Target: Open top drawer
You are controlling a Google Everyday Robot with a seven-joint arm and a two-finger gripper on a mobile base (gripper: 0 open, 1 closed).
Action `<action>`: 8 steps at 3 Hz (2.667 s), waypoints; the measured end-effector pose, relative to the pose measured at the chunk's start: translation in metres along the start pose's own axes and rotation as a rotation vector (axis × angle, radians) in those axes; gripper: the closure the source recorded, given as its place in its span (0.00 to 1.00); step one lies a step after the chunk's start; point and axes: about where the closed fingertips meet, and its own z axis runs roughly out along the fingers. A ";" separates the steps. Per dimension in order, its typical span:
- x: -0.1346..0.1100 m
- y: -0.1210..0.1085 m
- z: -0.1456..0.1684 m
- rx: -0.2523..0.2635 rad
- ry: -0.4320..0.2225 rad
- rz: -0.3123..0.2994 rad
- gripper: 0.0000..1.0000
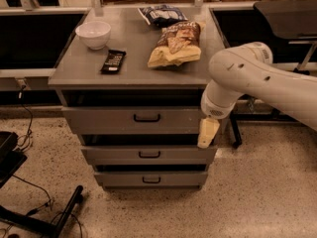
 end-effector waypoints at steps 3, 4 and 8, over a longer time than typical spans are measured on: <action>-0.018 -0.008 0.050 -0.104 0.011 -0.028 0.15; -0.012 0.001 0.061 -0.145 0.016 -0.014 0.38; -0.009 0.003 0.043 -0.157 0.016 -0.004 1.00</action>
Offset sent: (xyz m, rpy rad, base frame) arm 0.0395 0.0250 -0.0418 0.0011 0.0990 0.0493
